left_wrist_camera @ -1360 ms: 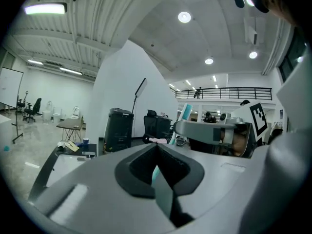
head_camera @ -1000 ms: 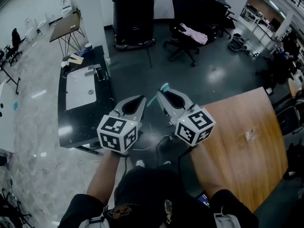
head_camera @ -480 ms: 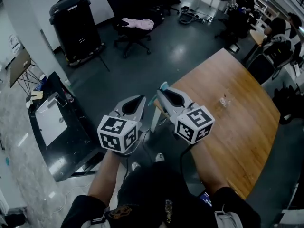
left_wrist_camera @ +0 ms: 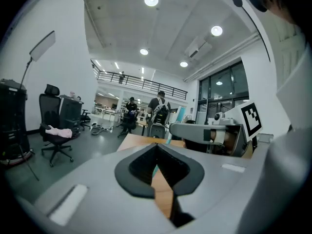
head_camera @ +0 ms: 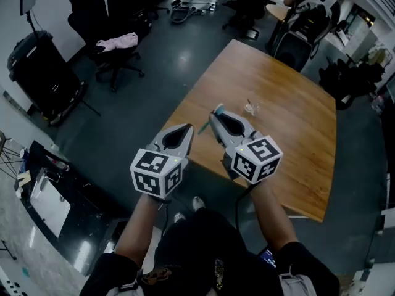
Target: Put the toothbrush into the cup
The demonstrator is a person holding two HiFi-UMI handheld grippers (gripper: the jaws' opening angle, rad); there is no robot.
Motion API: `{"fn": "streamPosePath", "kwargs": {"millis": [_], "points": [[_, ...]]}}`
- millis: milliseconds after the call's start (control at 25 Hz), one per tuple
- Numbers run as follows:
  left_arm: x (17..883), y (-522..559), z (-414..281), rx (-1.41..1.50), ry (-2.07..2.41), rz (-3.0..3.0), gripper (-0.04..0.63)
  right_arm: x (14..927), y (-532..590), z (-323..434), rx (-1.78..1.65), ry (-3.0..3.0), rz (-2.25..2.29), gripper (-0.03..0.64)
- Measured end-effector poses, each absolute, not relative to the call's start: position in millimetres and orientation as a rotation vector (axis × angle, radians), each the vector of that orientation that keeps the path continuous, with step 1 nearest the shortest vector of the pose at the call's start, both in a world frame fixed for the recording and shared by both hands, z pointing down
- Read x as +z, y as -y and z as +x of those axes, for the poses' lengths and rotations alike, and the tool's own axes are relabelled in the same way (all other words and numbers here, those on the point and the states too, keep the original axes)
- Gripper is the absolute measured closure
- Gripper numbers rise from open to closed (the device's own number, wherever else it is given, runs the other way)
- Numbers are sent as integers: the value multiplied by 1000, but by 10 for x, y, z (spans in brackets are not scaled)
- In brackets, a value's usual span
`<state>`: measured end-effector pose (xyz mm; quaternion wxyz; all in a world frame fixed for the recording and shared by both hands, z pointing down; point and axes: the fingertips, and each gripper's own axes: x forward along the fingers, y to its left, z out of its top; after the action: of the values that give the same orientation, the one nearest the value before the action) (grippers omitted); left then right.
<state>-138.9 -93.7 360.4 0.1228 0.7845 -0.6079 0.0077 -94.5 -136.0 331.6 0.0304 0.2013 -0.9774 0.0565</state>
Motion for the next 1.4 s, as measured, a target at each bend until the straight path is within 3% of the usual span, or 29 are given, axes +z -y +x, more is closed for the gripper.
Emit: {"fn": "streamPosePath", "kwargs": {"millis": [440,1400], "points": [[3697,1475,-429,80,1401,2500,588,3390,1815,188,184,2848,1082,584],[4305,3178,197,223,1399,2399,588,3909,3892,1100,348,2831,1205,584]]}}
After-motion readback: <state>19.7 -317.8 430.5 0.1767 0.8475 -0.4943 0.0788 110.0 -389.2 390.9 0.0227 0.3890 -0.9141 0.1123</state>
